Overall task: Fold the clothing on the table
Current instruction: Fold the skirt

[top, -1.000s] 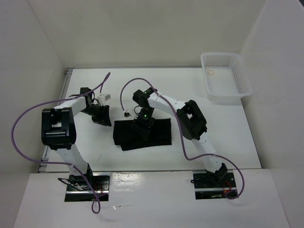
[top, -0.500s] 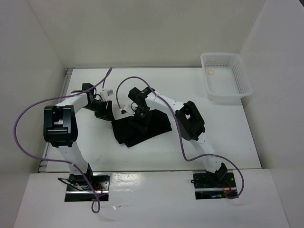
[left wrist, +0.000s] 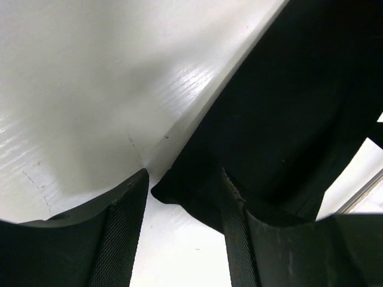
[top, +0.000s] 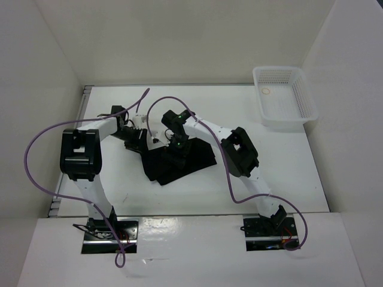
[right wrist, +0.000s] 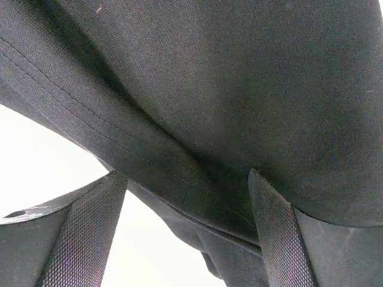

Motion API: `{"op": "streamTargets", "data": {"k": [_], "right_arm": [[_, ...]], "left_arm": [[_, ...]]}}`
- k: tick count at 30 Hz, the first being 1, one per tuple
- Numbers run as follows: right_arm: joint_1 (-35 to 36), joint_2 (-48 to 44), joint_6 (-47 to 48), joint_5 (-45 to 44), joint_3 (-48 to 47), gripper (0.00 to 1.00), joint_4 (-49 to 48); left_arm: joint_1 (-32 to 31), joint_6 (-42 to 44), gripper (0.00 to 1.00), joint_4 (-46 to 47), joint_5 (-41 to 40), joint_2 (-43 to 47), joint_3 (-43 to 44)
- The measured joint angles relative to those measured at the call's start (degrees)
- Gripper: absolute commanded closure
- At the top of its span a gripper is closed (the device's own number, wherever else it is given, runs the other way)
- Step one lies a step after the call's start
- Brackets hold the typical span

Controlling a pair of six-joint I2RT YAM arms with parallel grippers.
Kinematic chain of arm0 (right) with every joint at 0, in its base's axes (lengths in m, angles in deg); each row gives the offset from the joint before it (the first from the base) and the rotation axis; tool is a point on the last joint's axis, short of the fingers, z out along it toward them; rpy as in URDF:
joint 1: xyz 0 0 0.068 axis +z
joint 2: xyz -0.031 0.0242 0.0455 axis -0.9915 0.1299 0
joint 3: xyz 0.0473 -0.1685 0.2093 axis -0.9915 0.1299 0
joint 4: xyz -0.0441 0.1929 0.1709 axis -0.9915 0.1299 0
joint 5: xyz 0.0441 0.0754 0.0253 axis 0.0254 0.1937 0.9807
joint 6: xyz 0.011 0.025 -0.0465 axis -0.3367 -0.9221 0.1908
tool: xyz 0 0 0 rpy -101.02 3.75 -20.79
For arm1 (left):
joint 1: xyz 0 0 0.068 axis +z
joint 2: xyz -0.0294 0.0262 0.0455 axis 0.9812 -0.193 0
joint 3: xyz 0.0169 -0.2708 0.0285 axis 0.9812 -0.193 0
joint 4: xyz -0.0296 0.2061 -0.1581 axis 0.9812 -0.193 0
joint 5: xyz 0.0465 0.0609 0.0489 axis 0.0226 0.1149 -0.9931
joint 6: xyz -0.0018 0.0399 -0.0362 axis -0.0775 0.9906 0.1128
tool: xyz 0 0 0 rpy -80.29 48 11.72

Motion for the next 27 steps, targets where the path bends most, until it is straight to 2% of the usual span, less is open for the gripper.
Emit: {"op": "streamTargets", "data": {"k": [1,5,6,7,19,27], "right_arm": [[0.0,0.0,-0.09,-0.02,0.02,0.14,-0.04],[0.0,-0.02,-0.35,-0.15,0.04,0.14,-0.11],[0.0,-0.02,-0.42,-0.2,0.04,0.14,-0.15],[0.0,-0.02,-0.46,-0.2,0.04,0.14,-0.13],[0.15,-0.07,-0.98,-0.42,-0.15,0.14,-0.09],[0.35,-0.17,-0.35,3.93,-2.49,0.14,2.19]], "left_arm": [[-0.17,0.0,0.46,0.04,-0.13,-0.13,0.09],[-0.98,0.28,0.82,0.52,-0.76,-1.14,0.37],[-1.14,0.26,0.96,0.5,-0.63,-1.57,0.42],[-1.38,0.17,1.0,0.39,-0.42,-1.79,0.44],[-1.81,0.22,1.0,0.07,0.83,-2.08,0.42],[-1.81,-0.02,1.0,0.09,0.76,-2.08,0.42]]}}
